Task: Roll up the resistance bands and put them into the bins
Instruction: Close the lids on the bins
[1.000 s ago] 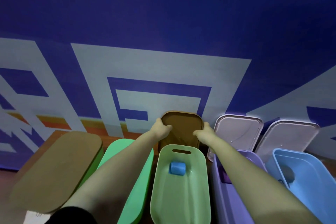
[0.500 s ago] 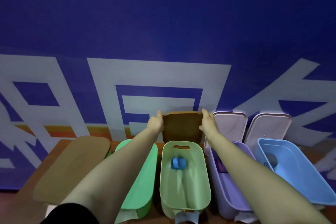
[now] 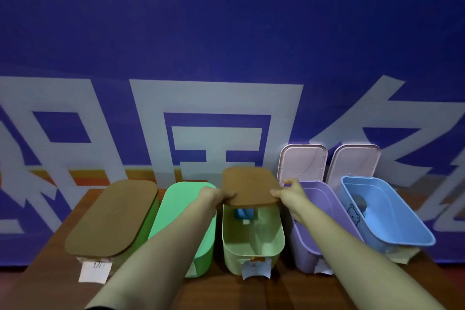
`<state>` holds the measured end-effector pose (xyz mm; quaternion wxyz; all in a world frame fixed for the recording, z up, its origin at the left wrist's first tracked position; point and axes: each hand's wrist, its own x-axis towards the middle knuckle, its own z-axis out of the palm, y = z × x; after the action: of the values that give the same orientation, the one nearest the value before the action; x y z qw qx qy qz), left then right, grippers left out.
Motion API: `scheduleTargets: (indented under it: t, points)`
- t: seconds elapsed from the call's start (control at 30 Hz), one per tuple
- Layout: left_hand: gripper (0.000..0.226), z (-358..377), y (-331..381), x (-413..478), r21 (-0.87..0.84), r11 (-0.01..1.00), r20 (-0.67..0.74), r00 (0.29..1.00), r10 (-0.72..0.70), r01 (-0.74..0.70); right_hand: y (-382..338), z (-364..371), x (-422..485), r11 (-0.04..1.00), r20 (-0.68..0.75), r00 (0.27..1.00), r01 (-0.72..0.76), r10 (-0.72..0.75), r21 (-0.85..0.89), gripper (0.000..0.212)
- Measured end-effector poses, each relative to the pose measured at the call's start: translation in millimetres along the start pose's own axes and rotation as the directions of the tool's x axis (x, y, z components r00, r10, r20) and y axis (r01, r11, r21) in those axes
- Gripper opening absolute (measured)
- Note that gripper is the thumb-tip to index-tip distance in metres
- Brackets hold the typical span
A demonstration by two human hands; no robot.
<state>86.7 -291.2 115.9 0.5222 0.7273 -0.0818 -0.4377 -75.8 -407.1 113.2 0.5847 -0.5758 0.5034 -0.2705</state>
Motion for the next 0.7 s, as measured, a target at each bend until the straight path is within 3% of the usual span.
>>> scheduleTargets:
  t: [0.13, 0.3, 0.47, 0.7]
  points:
    - [0.030, 5.1, -29.5, -7.1, 0.094, 0.995, -0.080, 0.996, -0.023, 0.030, 31.4, -5.4, -12.8, 1.000, 0.003, 1.000, -0.011, 0.011, 0.004, 0.043]
    - [0.045, 10.6, -52.6, -10.8, 0.210, 0.977, -0.095, 0.994, 0.054, -0.033, 61.3, -4.4, -18.7, 1.000, 0.006, 1.000, -0.030, 0.030, -0.005, 0.038]
    - [0.045, 13.5, -68.9, -15.9, 0.331, 0.941, -0.087, 0.991, 0.098, -0.064, 76.2, -5.6, -21.8, 0.996, 0.008, 1.000, -0.025, 0.026, -0.086, 0.045]
    - [0.047, 18.8, -86.2, -20.5, 0.378, 0.926, -0.067, 0.997, 0.045, -0.016, 89.4, -9.1, -30.5, 0.990, 0.009, 1.000, -0.022, 0.023, -0.139, 0.046]
